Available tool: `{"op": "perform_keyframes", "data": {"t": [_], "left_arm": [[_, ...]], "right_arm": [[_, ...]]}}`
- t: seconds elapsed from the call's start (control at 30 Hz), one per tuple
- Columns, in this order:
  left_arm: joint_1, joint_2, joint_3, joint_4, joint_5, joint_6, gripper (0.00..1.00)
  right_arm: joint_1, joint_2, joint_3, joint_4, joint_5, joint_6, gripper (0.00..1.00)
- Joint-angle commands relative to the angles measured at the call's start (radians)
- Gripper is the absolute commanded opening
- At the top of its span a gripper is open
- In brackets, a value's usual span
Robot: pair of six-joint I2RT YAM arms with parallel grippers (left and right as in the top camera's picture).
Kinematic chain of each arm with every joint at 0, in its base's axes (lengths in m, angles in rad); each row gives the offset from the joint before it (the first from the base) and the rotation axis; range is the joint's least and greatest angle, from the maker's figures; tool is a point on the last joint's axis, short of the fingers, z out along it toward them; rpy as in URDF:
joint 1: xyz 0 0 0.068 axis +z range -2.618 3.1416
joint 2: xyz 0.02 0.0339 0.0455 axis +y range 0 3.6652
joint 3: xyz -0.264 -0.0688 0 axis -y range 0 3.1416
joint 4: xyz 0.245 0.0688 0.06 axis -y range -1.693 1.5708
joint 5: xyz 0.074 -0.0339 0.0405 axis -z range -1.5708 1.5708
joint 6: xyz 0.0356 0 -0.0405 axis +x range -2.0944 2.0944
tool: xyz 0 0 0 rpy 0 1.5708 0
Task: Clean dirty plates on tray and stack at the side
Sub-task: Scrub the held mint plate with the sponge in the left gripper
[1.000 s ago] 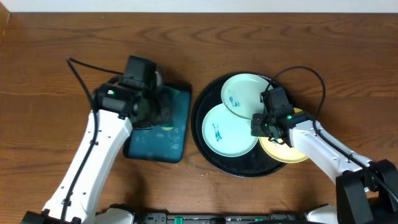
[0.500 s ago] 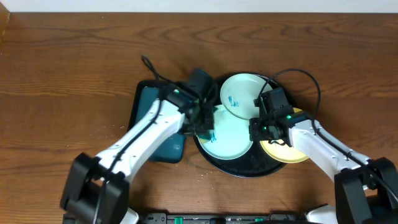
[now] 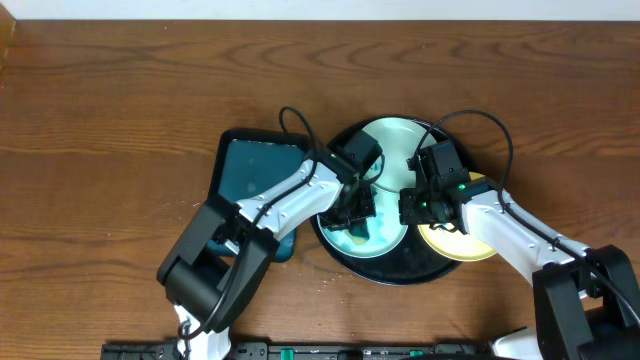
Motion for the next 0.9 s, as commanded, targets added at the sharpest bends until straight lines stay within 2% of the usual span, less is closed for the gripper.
{"op": "perform_keyframes", "data": {"t": [0.0, 0.27, 0.37, 0.43, 0.53, 0.73, 0.87], "left_arm": [[-0.001, 0.095, -0.005, -0.025, -0.119, -0.023, 0.08], [0.033, 0.067, 0.005, -0.212, -0.575, -0.011, 0.08], [0.033, 0.066, 0.005, -0.24, -0.667, 0.021, 0.08], [0.033, 0.066, 0.005, -0.235, -0.674, 0.034, 0.08], [0.031, 0.066, 0.005, -0.202, -0.607, 0.034, 0.07], [0.023, 0.07, 0.004, -0.015, -0.114, 0.034, 0.07], [-0.014, 0.07, 0.004, 0.135, 0.072, 0.033, 0.08]], "right_arm": [[0.014, 0.022, 0.0, 0.006, -0.009, 0.023, 0.01], [0.014, 0.022, 0.0, -0.006, -0.009, 0.023, 0.01], [0.014, 0.022, 0.0, -0.014, -0.009, 0.023, 0.01], [0.014, 0.022, 0.0, -0.021, -0.009, 0.023, 0.01], [0.014, 0.022, 0.0, -0.028, -0.009, 0.023, 0.01], [0.014, 0.022, 0.0, -0.027, -0.015, 0.017, 0.01], [0.032, 0.022, 0.0, -0.025, -0.024, 0.002, 0.01]]}}
